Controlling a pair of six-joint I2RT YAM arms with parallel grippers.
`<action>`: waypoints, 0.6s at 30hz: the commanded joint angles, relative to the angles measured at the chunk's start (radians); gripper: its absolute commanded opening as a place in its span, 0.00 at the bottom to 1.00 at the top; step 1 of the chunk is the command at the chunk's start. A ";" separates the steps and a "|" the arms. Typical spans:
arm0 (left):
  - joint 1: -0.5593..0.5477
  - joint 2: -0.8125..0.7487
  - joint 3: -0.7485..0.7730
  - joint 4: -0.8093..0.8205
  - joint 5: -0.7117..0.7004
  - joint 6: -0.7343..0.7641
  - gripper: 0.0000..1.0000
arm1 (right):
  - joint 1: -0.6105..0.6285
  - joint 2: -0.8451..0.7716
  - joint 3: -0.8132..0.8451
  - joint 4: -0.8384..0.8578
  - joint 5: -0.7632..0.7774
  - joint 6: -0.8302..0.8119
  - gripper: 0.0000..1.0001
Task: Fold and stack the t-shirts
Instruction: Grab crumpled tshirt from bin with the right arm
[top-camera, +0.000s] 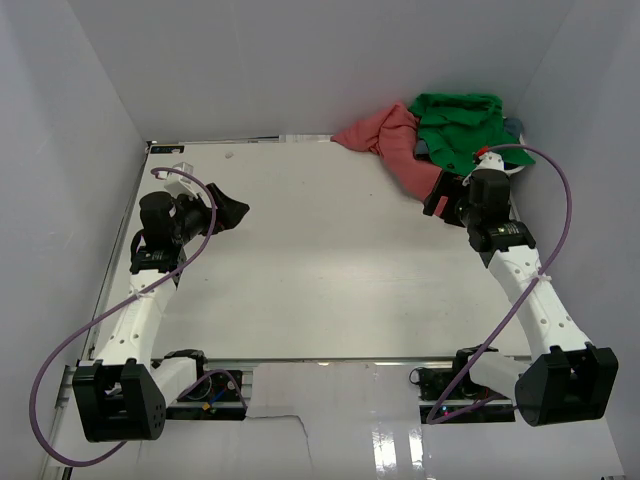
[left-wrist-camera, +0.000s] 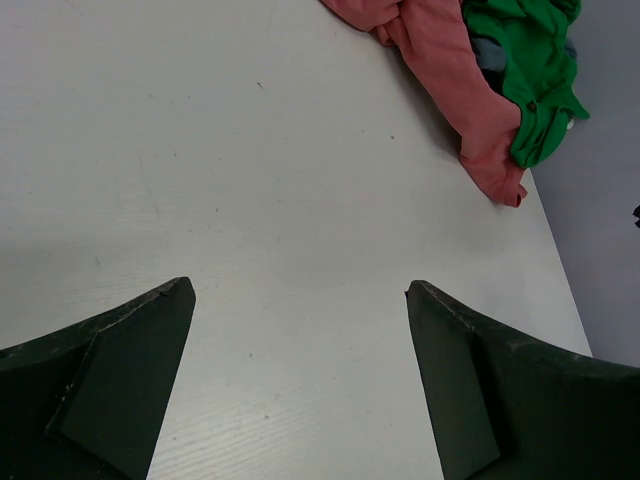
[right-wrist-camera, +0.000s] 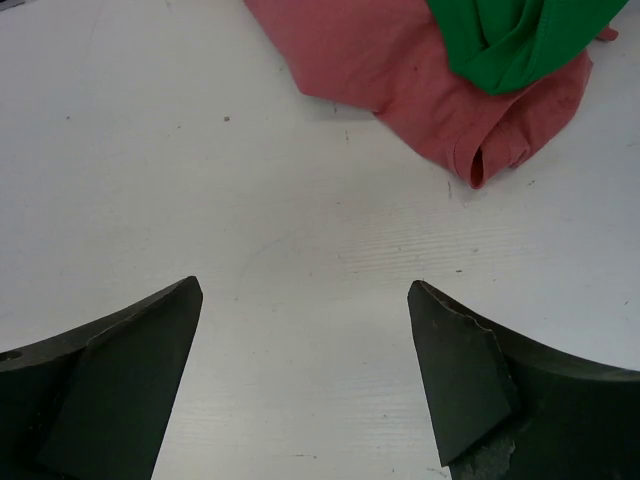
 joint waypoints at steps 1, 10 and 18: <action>-0.002 -0.018 -0.002 0.022 0.022 0.004 0.98 | 0.000 -0.010 0.020 0.020 0.023 -0.006 0.90; -0.002 -0.028 -0.003 0.022 0.022 0.006 0.98 | -0.004 0.215 0.197 -0.002 0.111 0.054 0.90; -0.002 -0.037 -0.005 0.022 0.022 0.009 0.98 | -0.026 0.499 0.445 0.076 0.203 0.032 0.90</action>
